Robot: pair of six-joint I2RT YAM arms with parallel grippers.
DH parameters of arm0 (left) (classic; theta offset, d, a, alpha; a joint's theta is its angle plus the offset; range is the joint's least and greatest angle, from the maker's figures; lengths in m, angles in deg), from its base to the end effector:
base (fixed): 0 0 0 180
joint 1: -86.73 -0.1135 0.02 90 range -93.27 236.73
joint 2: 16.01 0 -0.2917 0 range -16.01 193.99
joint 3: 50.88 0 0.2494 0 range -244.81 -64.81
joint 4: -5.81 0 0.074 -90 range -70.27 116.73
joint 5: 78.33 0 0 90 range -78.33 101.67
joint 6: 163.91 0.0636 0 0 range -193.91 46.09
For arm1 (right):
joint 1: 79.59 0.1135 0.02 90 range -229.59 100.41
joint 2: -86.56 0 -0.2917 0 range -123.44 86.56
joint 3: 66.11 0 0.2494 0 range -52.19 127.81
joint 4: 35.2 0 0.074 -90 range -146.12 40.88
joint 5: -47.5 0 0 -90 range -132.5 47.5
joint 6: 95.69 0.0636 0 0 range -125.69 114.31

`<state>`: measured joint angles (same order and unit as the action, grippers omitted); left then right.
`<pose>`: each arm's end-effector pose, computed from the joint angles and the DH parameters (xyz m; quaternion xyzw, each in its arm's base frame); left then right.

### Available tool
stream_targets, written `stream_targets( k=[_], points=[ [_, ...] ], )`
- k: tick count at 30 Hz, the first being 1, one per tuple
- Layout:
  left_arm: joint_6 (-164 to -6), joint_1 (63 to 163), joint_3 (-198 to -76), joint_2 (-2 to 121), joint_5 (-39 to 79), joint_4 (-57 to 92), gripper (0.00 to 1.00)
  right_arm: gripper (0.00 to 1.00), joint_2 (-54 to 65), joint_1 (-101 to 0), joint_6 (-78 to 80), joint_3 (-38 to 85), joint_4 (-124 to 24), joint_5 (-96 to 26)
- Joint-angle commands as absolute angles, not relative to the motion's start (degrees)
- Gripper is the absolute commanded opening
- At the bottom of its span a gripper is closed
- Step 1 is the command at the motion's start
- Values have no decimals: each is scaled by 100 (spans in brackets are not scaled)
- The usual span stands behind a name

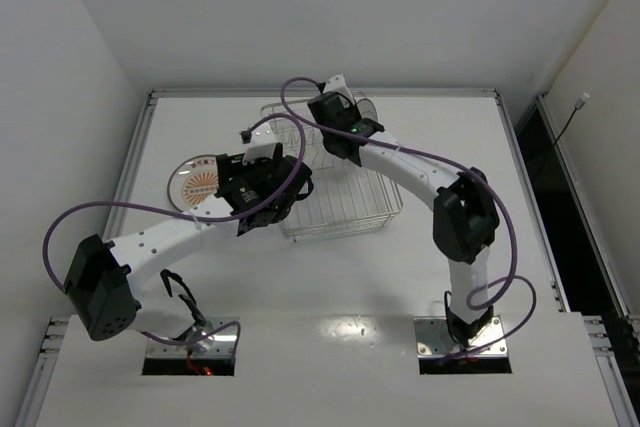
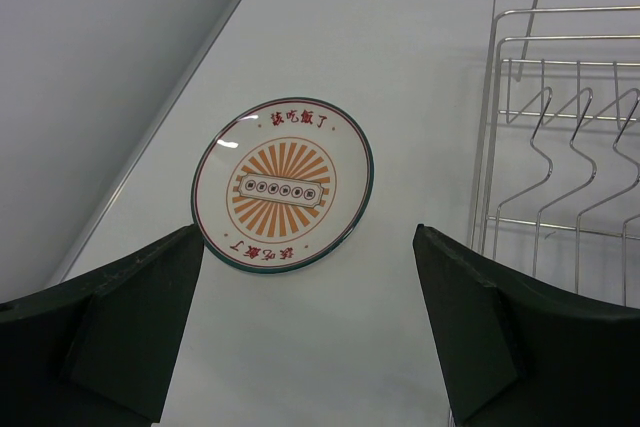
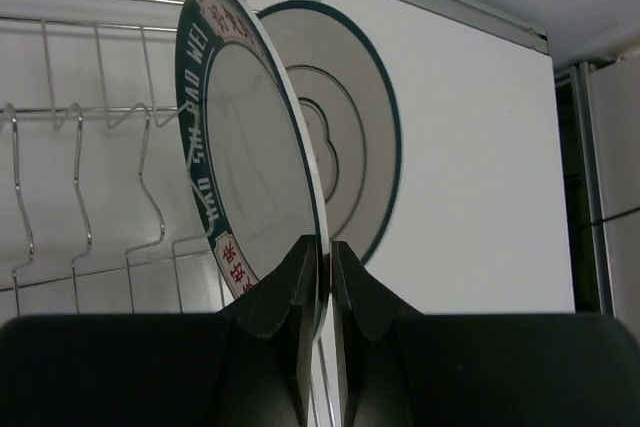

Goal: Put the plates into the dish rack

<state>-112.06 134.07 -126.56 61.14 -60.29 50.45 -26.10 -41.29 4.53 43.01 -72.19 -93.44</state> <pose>0.2270 -0.1571 0.3240 -0.1587 0.7658 0.1949 0.5920 0.3979 0.2513 0.2932 -0.0244 0.8391 -0.2009 0.5049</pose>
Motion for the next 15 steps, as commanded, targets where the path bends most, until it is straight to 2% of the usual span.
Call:
stream_targets(
  k=[1,2,3,4,5,6,9,12,14,15],
  points=[
    [-11205,13420,-12765,5931,-6154,4918,84,10,-2778,-4302,345,4774,-7117,-8876],
    [-11205,13420,-12765,5931,-6154,4918,84,15,-2779,-4425,467,4896,-7222,-8603],
    [-11205,13420,-12765,5931,-6206,4918,84,28,-2848,-4548,538,4897,-7424,-8113],
    [-11205,13420,-12765,5931,-6207,4918,84,28,-2849,-4549,634,4897,-7504,-7934],
    [-11205,13420,-12765,5931,-6207,4918,84,40,-2762,-4671,740,4819,-7505,-7785],
    [-11205,13420,-12765,5931,-6207,4918,84,44,-2674,-4724,897,4705,-7505,-7627],
    [-11205,13420,-12765,5984,-6259,4918,87,53,-2165,-4857,1231,4283,-7505,-7047],
    [-11205,13420,-12765,6036,-6338,4918,87,58,-1279,-4857,1566,3625,-7610,-6565],
    [-11258,13420,-12765,6107,-6418,5013,89,59,-585,-4857,1839,2493,-7070,-5880],
    [-11423,13420,-12817,6203,-6418,5093,91,63,193,-4787,1918,2028,-6796,-5119]
  ],
)
